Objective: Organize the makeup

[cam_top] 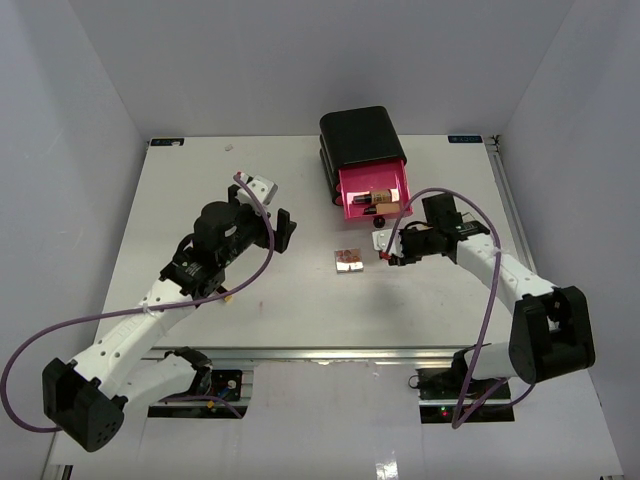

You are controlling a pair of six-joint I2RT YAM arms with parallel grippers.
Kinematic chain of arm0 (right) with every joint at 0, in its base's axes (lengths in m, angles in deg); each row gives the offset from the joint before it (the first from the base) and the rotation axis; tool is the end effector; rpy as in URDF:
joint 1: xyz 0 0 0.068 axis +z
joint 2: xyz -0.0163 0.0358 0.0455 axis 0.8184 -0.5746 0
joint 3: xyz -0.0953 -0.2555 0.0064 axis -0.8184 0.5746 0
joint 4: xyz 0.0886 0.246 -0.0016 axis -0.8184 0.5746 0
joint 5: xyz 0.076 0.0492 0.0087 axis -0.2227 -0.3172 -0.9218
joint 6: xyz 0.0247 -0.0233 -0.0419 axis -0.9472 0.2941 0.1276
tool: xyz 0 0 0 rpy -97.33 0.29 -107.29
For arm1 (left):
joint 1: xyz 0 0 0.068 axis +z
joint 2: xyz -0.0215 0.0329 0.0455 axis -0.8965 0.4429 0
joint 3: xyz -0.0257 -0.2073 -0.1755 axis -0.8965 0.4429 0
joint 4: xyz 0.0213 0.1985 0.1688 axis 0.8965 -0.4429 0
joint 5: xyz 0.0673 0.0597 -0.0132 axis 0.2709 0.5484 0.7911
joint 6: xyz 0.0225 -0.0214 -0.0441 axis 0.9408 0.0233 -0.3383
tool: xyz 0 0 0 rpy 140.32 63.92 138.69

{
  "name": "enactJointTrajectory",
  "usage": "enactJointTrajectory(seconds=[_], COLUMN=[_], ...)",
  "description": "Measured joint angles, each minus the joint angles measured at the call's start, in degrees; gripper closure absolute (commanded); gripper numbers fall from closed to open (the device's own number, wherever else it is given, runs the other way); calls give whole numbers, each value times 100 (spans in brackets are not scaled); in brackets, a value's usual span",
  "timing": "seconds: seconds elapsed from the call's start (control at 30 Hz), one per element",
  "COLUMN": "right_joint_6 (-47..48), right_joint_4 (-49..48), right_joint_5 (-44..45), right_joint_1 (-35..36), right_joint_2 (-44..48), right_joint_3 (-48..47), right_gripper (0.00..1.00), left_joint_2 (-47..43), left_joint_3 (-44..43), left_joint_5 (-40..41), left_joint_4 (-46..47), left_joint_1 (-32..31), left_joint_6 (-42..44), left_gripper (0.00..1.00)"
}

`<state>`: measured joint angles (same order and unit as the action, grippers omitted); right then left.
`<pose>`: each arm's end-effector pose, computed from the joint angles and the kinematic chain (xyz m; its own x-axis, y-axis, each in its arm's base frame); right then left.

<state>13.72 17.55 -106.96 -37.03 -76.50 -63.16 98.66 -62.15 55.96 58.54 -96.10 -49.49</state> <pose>0.2509 0.1031 0.2291 0.4650 -0.6893 -0.5556 -0.8421 -0.1506 -0.5180 0.1964 -0.1249 0.3295 -0.2221 0.1544 -0.9627 0.5448 0.8385 0.0088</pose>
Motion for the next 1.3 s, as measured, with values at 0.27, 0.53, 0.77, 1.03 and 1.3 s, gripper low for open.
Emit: enactJointTrajectory(seconds=[0.27, 0.53, 0.77, 1.03, 1.3], right_joint_6=[-434, -851, -902, -936, -942], right_joint_4=[-1775, -3870, -5179, -5734, -5893], right_joint_5=[1427, 2682, 3283, 3513, 3850], right_joint_1=[776, 1224, 1398, 1589, 1606], right_joint_2=[-53, -245, -305, -418, -583], right_joint_3=[1114, 1954, 2078, 2135, 2135], right_gripper=[83, 74, 66, 58, 55], left_joint_2=[-110, -111, -111, -113, -125], left_joint_3=[4, 4, 4, 4, 4], left_joint_5=[162, 163, 163, 163, 163], left_joint_4=[10, 10, 10, 10, 10], left_joint_1=[3, 3, 3, 35, 41], left_joint_6=[54, 67, 87, 92, 92], left_gripper=[2, 2, 2, 2, 2])
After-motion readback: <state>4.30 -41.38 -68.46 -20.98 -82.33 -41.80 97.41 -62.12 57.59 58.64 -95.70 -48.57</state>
